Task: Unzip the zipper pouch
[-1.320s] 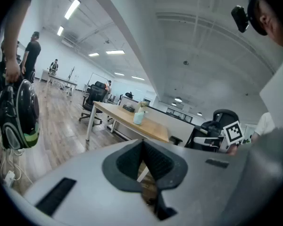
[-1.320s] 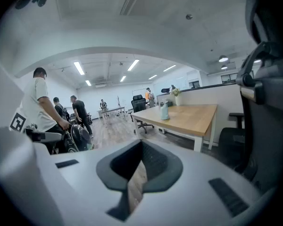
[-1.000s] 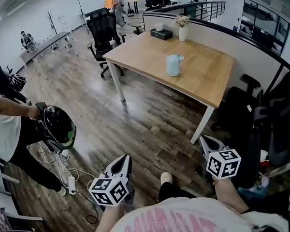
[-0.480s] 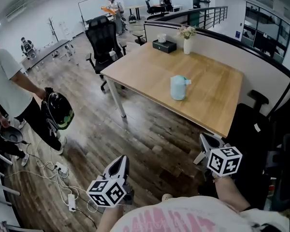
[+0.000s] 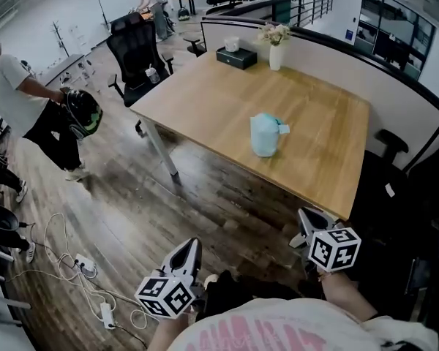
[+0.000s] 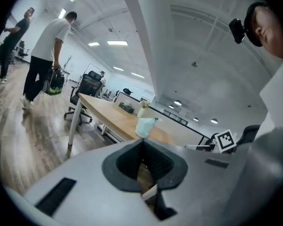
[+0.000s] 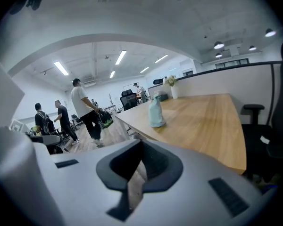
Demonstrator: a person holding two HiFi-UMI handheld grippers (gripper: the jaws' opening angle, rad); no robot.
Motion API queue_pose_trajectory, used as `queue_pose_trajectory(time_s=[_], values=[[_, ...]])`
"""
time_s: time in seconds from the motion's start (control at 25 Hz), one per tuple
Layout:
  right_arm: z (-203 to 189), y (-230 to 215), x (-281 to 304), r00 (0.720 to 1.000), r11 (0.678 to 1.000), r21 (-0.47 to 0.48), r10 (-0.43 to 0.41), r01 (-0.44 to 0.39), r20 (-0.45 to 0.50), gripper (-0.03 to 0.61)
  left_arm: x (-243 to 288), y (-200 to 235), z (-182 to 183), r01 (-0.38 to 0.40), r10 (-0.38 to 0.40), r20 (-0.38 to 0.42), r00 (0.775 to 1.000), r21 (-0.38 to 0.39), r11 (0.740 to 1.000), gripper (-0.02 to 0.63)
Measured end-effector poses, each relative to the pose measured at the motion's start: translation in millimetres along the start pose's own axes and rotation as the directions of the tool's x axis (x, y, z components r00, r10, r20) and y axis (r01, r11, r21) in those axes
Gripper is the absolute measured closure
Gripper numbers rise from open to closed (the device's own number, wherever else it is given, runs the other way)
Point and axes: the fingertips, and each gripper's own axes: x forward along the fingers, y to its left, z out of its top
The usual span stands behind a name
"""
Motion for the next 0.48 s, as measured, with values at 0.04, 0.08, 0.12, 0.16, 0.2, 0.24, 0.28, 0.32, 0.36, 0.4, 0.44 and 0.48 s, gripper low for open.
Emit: queue_pose_trajectory(time_s=[0.04,0.08,0.12,0.16,0.2,0.24,0.28,0.32,0.36,0.4,0.44,0.48], values=[[0,-3,5,1.0,1.0,0.01,-0.01,0.01,-0.003,0.58,8,4,1,0.011,-0.011,-0.008,1.0,-0.017,1.0,0.612],[1,-6,11,1.0,1.0,0.018,-0.02,0.02,-0.002,0.58,16,8,4,0.028,-0.029,-0.011,1.0,-0.035,0.999,0.612],[4,-9,18,1.0,0.999,0.025,-0.03,0.03,0.001,0.58,27,12,10,0.049,-0.049,-0.011,0.999,-0.048,0.998,0.612],[8,-12,26,0.999,0.999,0.033,-0.04,0.04,0.006,0.581,38,16,16,0.067,-0.068,-0.011,0.998,-0.05,0.996,0.612],[14,-15,34,0.999,0.998,0.043,-0.051,0.051,0.012,0.581,50,21,23,0.084,-0.084,-0.014,0.996,-0.043,0.996,0.612],[20,-17,42,0.998,0.997,0.053,-0.063,0.062,0.018,0.58,63,26,31,0.1,-0.101,-0.019,0.995,-0.032,0.994,0.612],[26,-18,51,0.997,0.995,0.063,-0.076,0.074,0.025,0.58,76,30,40,0.119,-0.12,-0.025,0.992,-0.022,0.993,0.612],[33,-18,59,0.995,0.993,0.073,-0.09,0.088,0.032,0.58,89,35,50,0.141,-0.141,-0.031,0.99,-0.013,0.99,0.612],[40,-18,67,0.994,0.991,0.084,-0.104,0.101,0.04,0.58,103,40,61,0.163,-0.163,-0.036,0.986,-0.006,0.987,0.612],[47,-17,76,0.992,0.989,0.096,-0.117,0.112,0.049,0.58,116,44,74,0.185,-0.185,-0.038,0.982,0.001,0.983,0.612],[55,-16,83,0.99,0.987,0.107,-0.129,0.122,0.06,0.58,129,48,87,0.209,-0.209,-0.039,0.977,0.008,0.978,0.612],[64,-14,90,0.987,0.984,0.118,-0.142,0.133,0.073,0.58,141,51,100,0.234,-0.233,-0.039,0.972,0.015,0.972,0.612]])
